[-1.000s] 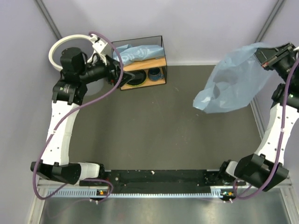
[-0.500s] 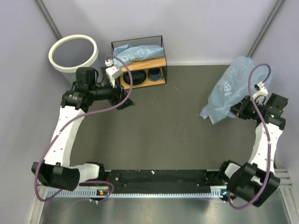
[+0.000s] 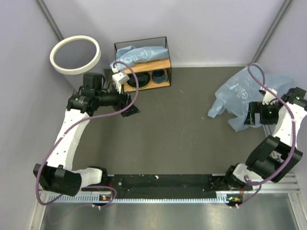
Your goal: Put the trash bags into the trash bin
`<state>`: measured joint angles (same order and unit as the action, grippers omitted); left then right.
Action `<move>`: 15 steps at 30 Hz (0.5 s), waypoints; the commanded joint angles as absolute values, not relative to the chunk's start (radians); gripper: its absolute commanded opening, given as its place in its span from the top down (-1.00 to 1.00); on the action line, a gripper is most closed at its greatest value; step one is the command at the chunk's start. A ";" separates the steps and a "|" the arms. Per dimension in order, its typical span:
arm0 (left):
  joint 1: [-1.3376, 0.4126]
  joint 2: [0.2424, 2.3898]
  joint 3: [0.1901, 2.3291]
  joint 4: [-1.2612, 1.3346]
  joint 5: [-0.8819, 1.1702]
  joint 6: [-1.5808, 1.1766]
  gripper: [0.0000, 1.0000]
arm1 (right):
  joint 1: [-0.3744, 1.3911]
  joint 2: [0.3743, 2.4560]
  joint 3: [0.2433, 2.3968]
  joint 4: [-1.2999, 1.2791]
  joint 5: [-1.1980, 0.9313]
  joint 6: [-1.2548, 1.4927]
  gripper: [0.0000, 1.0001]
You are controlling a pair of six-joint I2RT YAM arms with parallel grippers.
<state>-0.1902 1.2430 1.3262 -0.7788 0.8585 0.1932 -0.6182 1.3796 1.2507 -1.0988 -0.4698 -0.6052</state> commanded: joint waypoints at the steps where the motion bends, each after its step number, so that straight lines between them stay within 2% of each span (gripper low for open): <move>1: -0.180 1.175 1.385 -0.793 0.766 0.184 -0.83 | -0.678 1.350 1.394 -1.333 -0.483 -0.819 -0.98; 4: -0.138 1.166 1.501 -0.853 0.687 0.210 -0.96 | -0.680 1.295 1.497 -1.414 -0.532 -0.851 -0.98; 5: -0.124 1.179 1.600 -0.885 0.671 0.256 -0.98 | -0.677 1.284 1.526 -1.440 -0.544 -0.847 -0.98; 11: 0.041 1.362 1.978 -1.080 0.534 0.483 -0.98 | -0.660 1.261 1.727 -1.465 -0.623 -0.775 -0.98; 15: 0.100 1.521 2.103 -1.123 0.462 0.664 -0.98 | -0.565 1.236 1.759 -1.457 -0.670 -0.703 -0.98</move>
